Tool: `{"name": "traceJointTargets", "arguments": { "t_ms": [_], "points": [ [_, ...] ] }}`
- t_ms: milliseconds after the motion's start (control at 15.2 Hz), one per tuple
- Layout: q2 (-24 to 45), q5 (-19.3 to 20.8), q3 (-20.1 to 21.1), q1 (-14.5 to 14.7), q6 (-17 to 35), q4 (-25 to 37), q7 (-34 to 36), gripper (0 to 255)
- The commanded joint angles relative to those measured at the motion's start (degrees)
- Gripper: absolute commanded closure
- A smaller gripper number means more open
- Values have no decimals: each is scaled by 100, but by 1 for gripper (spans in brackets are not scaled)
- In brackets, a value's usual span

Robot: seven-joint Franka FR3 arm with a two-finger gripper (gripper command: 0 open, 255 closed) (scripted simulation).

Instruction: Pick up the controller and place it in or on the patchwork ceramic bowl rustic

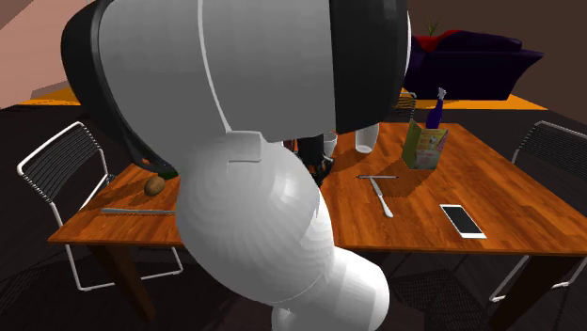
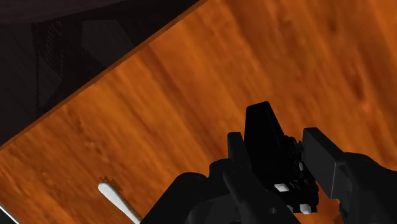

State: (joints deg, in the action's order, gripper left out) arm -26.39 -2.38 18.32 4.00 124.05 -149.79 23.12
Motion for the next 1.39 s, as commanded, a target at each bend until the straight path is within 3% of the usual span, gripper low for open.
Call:
{"name": "traceJointTargets", "arguments": {
  "t_ms": [0, 264, 792, 1320],
  "points": [
    [-86, -7, -33, 4, -190, 103, -34, 255],
    [-203, -16, -72, 11, -471, 270, -72, 255],
    [732, -66, 856, 271, -564, 1246, 1155, 255],
    [2054, 459, 1710, 426, -790, 2600, 2534, 255]
  ]
}}
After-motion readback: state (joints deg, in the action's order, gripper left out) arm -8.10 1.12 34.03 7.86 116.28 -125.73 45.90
